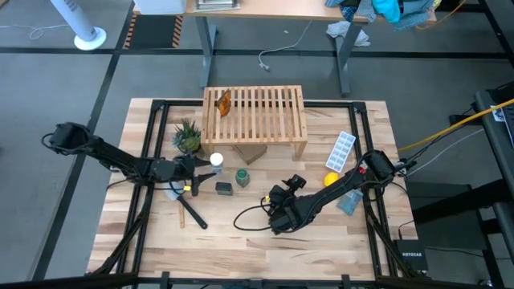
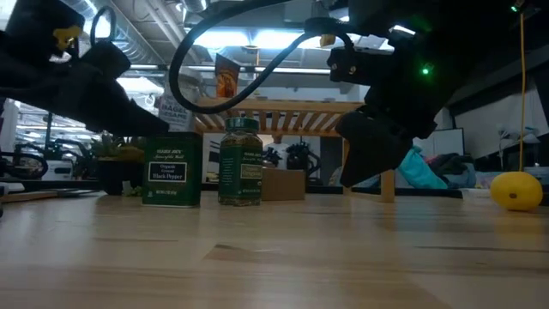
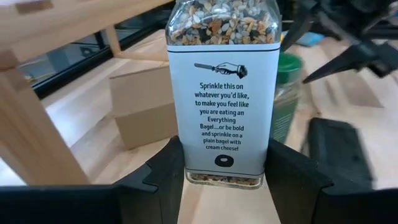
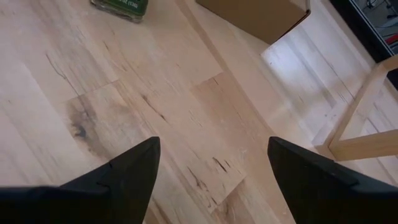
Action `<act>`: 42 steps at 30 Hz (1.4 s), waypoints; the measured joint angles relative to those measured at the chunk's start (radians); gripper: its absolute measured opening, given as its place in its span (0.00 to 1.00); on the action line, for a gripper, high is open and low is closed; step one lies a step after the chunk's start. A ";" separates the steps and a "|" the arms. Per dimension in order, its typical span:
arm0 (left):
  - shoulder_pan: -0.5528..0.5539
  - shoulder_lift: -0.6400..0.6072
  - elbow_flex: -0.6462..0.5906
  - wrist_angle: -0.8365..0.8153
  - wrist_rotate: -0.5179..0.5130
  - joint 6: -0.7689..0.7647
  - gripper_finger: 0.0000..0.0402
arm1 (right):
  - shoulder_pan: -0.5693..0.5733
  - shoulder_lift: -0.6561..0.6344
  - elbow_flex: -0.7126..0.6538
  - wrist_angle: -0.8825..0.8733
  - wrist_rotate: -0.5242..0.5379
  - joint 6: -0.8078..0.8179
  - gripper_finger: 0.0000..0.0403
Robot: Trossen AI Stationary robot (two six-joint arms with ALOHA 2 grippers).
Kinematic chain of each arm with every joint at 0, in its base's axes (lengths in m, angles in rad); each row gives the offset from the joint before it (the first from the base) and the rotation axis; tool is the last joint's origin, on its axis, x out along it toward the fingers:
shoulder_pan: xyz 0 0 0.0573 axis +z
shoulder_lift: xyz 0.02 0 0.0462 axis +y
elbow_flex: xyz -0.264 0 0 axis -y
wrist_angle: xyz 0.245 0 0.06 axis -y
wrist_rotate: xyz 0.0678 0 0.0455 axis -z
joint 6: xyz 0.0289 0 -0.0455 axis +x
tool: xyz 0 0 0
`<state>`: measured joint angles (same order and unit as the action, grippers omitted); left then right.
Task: Shelf spices
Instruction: Remove the white seasoning bottle from the shelf to the table
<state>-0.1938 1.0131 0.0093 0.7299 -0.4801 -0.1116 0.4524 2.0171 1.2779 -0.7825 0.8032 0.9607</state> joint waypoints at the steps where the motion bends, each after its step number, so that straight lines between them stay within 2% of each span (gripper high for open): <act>1: 0.009 0.021 0.000 0.014 0.000 0.001 0.44 | 0.000 0.000 0.000 0.000 0.000 0.000 0.75; 8: 0.069 0.156 0.001 0.127 0.006 0.019 0.43 | 0.000 0.000 0.000 0.000 0.001 0.000 0.75; 16: 0.098 0.318 0.016 0.276 0.071 0.013 0.43 | 0.000 0.000 0.000 0.005 0.001 -0.001 0.75; 26: 0.098 0.508 0.119 0.284 0.072 0.062 0.43 | 0.000 0.000 0.000 0.006 0.000 -0.001 0.75; 34: 0.098 0.581 0.137 0.283 0.074 0.041 0.43 | 0.000 0.000 0.000 0.016 -0.001 -0.001 0.75; 42: 0.097 0.593 0.138 0.274 0.077 0.035 0.43 | 0.000 0.000 0.000 0.020 -0.002 -0.001 0.75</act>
<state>-0.0963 1.6062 0.1474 1.0043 -0.4029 -0.0763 0.4522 2.0171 1.2781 -0.7621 0.8014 0.9596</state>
